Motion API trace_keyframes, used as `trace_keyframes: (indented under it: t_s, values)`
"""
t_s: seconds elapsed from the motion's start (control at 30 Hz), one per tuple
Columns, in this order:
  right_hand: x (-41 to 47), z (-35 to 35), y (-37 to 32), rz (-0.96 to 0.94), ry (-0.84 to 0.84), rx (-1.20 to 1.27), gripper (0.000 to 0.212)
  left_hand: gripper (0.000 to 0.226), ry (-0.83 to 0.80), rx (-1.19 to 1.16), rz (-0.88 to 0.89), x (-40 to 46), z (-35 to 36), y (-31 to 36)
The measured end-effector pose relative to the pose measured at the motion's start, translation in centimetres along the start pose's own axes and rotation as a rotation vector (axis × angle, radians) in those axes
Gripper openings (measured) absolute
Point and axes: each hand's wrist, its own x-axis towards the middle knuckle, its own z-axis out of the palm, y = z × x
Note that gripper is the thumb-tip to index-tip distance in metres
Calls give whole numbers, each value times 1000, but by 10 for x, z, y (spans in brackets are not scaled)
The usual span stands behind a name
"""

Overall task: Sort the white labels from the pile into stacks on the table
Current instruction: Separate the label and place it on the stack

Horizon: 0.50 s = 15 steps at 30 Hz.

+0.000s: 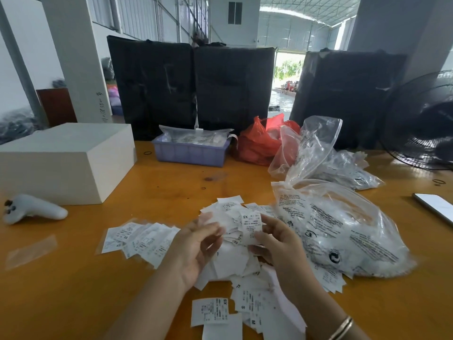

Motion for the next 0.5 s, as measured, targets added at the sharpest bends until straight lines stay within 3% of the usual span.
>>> trace_keyframes:
  t_s: [0.17,0.5]
  values:
    - [-5,1,-6,71,-74,189,21,23,19,93,75,1,2,-6]
    - [-10,7,-5,-9,10,33,21,21,66,120,209,2,2,-8]
